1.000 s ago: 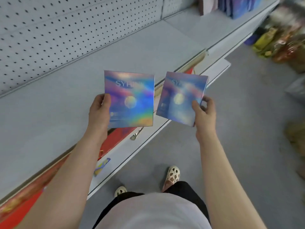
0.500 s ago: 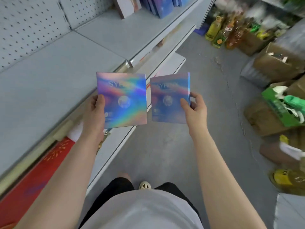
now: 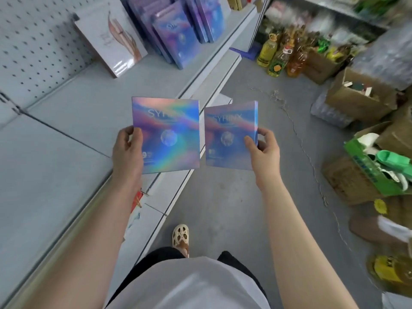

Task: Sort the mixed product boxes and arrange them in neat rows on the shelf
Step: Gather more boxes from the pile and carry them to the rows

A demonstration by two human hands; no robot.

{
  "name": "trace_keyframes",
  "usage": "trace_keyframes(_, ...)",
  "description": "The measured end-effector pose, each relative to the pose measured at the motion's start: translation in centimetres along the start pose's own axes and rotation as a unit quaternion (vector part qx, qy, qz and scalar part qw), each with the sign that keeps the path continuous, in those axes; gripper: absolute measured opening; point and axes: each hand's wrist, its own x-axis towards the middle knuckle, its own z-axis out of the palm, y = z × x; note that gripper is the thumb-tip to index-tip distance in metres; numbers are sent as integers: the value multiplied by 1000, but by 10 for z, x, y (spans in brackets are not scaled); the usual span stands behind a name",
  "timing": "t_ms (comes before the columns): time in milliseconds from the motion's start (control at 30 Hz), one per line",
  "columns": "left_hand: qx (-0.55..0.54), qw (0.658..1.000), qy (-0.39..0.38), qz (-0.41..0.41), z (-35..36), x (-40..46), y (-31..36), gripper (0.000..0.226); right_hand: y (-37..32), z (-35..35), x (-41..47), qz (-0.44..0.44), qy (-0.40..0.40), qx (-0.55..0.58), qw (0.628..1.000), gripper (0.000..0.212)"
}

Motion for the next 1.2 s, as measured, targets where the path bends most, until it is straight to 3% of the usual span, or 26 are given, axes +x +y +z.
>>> trace_keyframes(267,-8,999,31,8,91,110,38,13,-34,37,151,-4,-48,11,999,19)
trace_keyframes(500,-19,986,168,-5,156,177,36,22,-47,80,306,-31,-192,32,980,20)
trace_keyframes(767,-49,936,347,-38,204,197,43,26,-93,164,437,-81,-383,-7,920,28)
trace_keyframes(900,-55,921,381,-58,204,197,42,25,-97,208,468,-131,-461,-56,876,50)
trace_keyframes(967,-67,914,394,-62,202,200,42,24,-92,222,476,-178,-492,-124,843,73)
trace_keyframes(1033,-67,913,398,-64,201,204,42,24,-88,228,478,-214,-478,-193,830,86)
trace_keyframes(1200,-68,914,397,-59,198,215,42,25,-80,238,476,-248,-431,-217,840,79)
